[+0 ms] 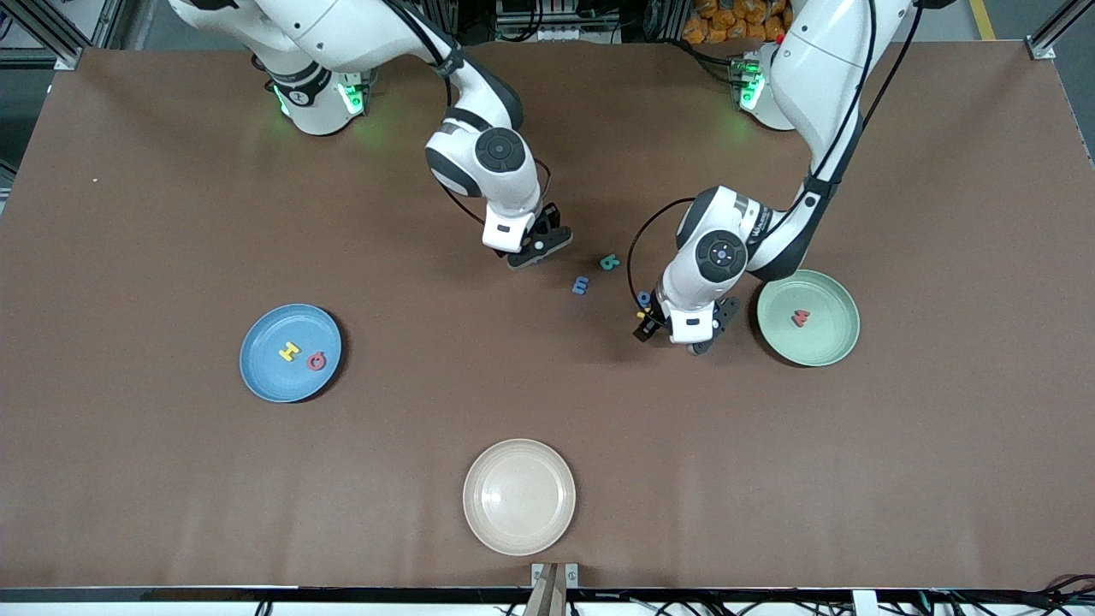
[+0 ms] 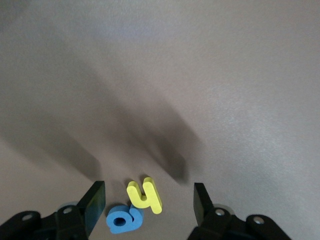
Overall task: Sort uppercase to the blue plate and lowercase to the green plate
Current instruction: 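Grasp the blue W with the right gripper while the left gripper grasps the h, then place the W on the blue plate while the left gripper places the h, then grasp the blue lowercase a with the left gripper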
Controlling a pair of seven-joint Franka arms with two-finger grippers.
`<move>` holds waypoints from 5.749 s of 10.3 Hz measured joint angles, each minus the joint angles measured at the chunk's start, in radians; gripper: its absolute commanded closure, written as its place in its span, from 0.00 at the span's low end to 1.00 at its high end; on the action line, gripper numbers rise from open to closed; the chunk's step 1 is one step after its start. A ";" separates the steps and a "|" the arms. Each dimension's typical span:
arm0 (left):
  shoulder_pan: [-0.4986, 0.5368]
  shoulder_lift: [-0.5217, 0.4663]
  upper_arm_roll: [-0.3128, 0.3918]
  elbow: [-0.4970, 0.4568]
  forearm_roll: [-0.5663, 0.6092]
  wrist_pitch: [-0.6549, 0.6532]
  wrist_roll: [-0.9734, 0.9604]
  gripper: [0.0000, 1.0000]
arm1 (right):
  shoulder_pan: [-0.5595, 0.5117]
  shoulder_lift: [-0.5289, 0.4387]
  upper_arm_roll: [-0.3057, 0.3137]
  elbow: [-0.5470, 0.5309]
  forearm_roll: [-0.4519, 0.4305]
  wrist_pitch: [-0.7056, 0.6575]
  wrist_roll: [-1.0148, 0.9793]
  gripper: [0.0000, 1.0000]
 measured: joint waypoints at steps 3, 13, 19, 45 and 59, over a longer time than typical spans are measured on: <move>-0.004 0.014 0.000 0.000 0.000 0.015 -0.030 0.26 | 0.004 0.023 0.000 0.008 -0.031 0.004 -0.003 0.27; -0.033 0.023 0.000 0.004 0.064 0.029 -0.069 0.72 | 0.004 0.091 0.000 0.064 -0.122 0.005 -0.006 0.54; -0.037 0.022 -0.001 0.006 0.104 0.027 -0.069 0.97 | -0.008 0.091 -0.004 0.080 -0.183 0.001 -0.007 1.00; 0.107 -0.236 0.194 -0.091 0.240 -0.320 0.933 0.11 | -0.482 -0.289 -0.275 0.078 0.142 -0.441 -0.507 0.00; 0.064 -0.152 -0.108 -0.093 0.358 -0.012 1.101 0.18 | -0.317 -0.346 -0.278 0.094 0.194 -0.464 -0.156 0.00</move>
